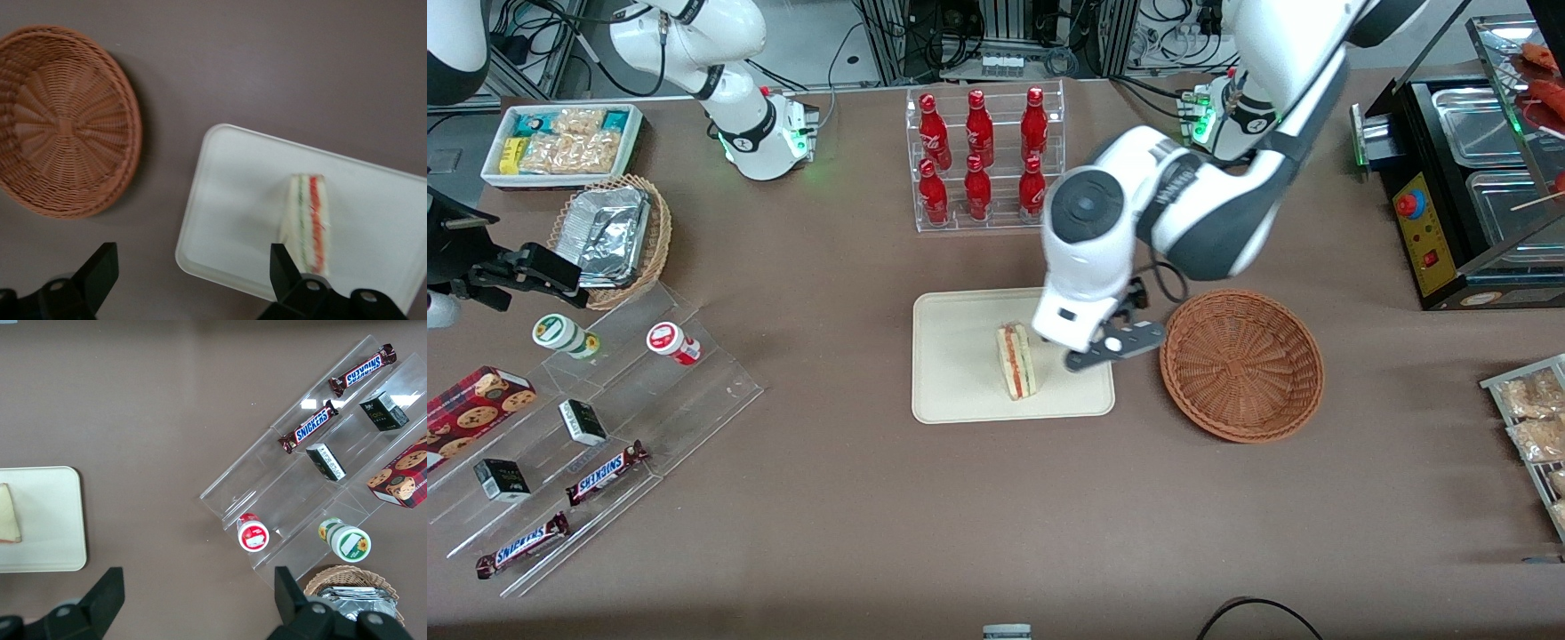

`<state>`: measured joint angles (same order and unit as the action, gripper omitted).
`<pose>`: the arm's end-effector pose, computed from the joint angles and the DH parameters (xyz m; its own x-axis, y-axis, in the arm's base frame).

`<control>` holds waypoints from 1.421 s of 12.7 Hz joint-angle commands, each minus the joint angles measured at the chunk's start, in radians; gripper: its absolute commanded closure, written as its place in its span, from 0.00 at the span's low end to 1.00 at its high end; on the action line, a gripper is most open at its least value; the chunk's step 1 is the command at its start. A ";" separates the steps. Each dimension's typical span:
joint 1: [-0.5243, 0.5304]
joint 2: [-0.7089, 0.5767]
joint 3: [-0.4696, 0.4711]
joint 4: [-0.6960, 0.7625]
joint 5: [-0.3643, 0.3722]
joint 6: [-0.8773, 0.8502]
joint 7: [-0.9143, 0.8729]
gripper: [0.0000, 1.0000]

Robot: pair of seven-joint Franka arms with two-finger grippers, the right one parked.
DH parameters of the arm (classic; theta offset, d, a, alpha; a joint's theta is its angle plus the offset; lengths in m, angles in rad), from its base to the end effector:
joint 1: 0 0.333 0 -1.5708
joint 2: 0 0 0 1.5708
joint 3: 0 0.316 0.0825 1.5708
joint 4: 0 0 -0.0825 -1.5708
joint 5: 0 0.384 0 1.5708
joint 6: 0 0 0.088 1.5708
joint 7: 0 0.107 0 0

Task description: Place sandwich from basket to tray

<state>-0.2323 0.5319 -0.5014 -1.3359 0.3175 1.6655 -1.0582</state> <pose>0.5705 -0.3807 0.4393 0.9507 0.3099 -0.0138 0.3043 -0.9404 -0.1518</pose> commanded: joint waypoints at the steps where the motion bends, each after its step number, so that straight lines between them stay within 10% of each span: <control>1: 0.098 -0.067 -0.005 -0.090 -0.025 -0.013 0.091 0.00; 10: 0.330 -0.271 0.001 -0.244 -0.113 -0.082 0.439 0.00; 18: 0.271 -0.521 0.265 -0.351 -0.221 -0.251 0.799 0.00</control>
<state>0.0550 0.0760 -0.3002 -1.6490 0.1179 1.4401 -0.3330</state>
